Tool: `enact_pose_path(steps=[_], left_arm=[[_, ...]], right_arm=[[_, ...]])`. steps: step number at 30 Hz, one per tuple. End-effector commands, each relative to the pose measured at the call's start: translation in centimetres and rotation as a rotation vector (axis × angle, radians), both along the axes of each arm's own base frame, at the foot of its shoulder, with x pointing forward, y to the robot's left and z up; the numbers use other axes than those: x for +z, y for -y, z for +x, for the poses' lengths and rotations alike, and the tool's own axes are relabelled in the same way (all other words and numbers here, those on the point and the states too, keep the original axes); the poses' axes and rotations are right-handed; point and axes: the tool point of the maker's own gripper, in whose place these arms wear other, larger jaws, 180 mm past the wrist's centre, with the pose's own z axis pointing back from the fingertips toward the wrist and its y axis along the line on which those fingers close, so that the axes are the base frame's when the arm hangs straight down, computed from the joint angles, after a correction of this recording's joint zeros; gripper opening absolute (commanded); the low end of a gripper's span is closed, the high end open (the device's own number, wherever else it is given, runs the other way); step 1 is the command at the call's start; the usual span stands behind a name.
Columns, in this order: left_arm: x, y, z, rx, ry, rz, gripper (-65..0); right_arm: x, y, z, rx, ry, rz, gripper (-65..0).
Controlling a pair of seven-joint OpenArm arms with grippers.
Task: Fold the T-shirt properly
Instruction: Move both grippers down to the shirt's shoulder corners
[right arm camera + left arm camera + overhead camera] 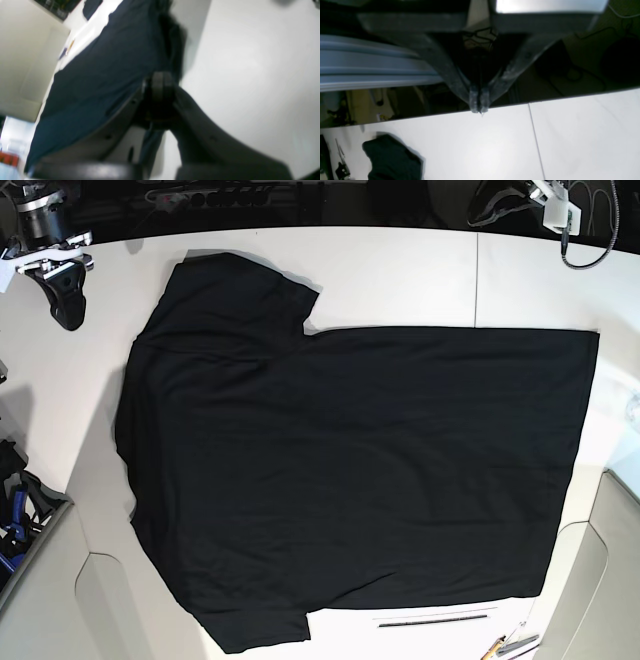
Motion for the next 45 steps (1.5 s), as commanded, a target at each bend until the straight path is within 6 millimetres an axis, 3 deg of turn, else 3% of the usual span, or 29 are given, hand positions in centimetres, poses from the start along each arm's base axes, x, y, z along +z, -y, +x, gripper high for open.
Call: enact_pose_path(steps=[1, 7, 8, 11, 13, 20, 30, 42, 43, 45], left_arm=[[0.7, 0.2, 0.3, -0.009, 0.018, -0.014, -65.0], [0.3, 0.7, 1.7, -0.036, -0.003, -0.034, -65.0], [0.4, 0.8, 2.0, -0.036, 0.001, -0.037, -61.9], [0.6, 0.8, 2.7, -0.036, 0.021, -0.037, -48.8], [0.6, 0.8, 3.0, -0.038, 0.028, -0.036, -43.7], [0.6, 0.8, 3.0, -0.041, 0.027, -0.034, -43.0], [0.6, 0.8, 3.0, -0.041, 0.027, -0.034, -43.0], [0.6, 0.7, 3.0, -0.039, 0.028, -0.034, -43.0], [0.7, 0.7, 3.1, -0.036, 0.030, -0.035, -43.0], [1.0, 0.2, 3.4, -0.014, 0.041, -0.043, -43.0]], right_arm=[[1.3, 0.1, 0.8, -0.006, 0.055, -0.001, -65.0], [0.4, -0.7, 2.3, -0.002, 0.037, -0.124, -65.0], [0.1, -0.8, 2.2, -0.008, 0.028, -0.133, -65.0], [-0.2, -1.1, 2.5, -0.006, 0.021, -0.161, -52.7], [-0.5, -1.2, 2.6, 0.008, 0.001, -0.202, -47.7], [-2.3, 0.4, 4.4, -0.076, -0.081, -0.181, -35.7], [-8.2, -1.0, 6.4, -0.037, -0.183, 0.019, -35.7], [-9.5, -6.6, 7.0, 0.127, -0.226, 0.038, -35.8], [-9.5, -6.6, 7.0, 0.128, -0.226, 0.038, -37.3], [-9.4, -6.4, 7.1, 0.121, -0.219, 0.035, -46.4]])
